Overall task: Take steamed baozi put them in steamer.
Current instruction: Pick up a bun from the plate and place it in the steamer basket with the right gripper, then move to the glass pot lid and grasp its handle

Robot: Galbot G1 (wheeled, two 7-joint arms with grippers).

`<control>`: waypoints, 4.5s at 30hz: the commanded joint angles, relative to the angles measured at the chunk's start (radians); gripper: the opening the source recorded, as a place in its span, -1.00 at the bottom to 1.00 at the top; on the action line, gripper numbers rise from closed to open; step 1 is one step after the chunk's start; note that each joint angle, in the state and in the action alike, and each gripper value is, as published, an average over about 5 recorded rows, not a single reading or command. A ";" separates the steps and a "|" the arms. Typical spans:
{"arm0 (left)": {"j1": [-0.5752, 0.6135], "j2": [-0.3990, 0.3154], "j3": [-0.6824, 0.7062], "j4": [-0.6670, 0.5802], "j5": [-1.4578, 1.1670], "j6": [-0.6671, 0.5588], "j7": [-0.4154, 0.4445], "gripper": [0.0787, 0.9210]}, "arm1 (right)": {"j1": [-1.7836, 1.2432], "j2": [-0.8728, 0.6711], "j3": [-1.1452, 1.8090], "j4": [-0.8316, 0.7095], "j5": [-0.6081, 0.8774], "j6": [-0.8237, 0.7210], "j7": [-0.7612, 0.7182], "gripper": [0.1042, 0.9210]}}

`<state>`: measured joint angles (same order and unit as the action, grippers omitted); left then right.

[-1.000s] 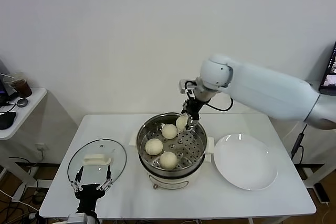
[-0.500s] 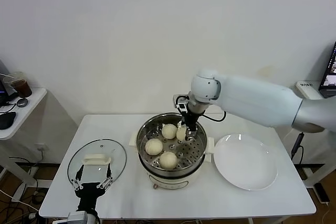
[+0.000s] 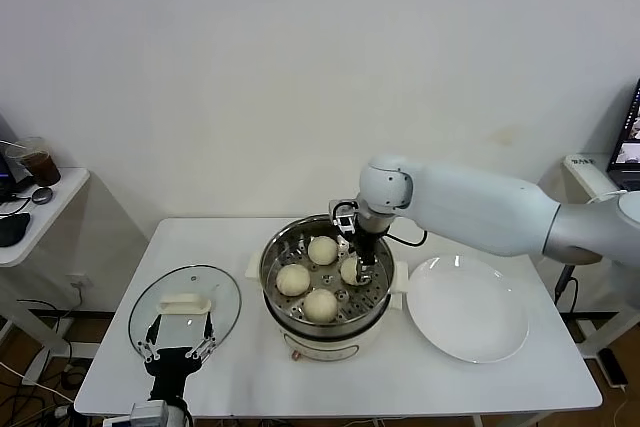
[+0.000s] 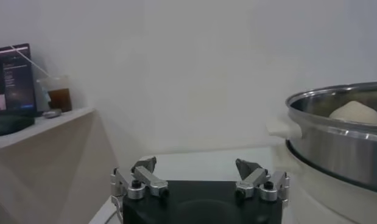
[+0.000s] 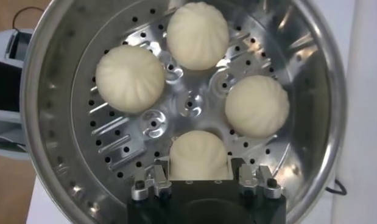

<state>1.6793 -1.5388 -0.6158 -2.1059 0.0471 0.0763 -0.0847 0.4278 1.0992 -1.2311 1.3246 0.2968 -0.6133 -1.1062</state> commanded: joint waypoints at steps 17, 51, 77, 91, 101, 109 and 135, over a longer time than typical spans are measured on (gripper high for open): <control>0.004 -0.005 0.002 -0.013 0.002 0.002 0.008 0.77 | 0.084 -0.212 0.156 0.108 0.046 0.021 -0.032 0.76; -0.007 0.003 -0.021 0.006 -0.037 -0.088 -0.011 0.77 | -1.566 -0.256 2.036 0.396 0.304 0.463 0.809 0.76; -0.139 0.145 -0.105 0.250 0.977 -0.254 -0.262 0.77 | -1.759 0.213 2.002 0.434 0.212 0.606 1.111 0.76; -0.219 0.439 -0.014 0.504 1.305 -0.463 -0.247 0.77 | -1.757 0.185 1.996 0.425 0.211 0.590 1.103 0.76; -0.226 0.395 -0.014 0.526 1.263 -0.269 -0.164 0.77 | -1.752 0.178 1.988 0.405 0.203 0.585 1.101 0.76; -0.270 0.349 0.011 0.553 1.244 -0.116 -0.189 0.77 | -1.755 0.182 1.979 0.397 0.192 0.584 1.099 0.76; -0.383 0.343 0.033 0.628 1.272 -0.026 -0.133 0.77 | -1.742 0.196 1.943 0.344 0.152 0.595 1.098 0.76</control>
<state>1.3317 -1.1975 -0.5864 -1.5053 1.3063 0.0262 -0.2377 -1.3151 1.2946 0.7141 1.6778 0.4533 -0.0204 -0.0083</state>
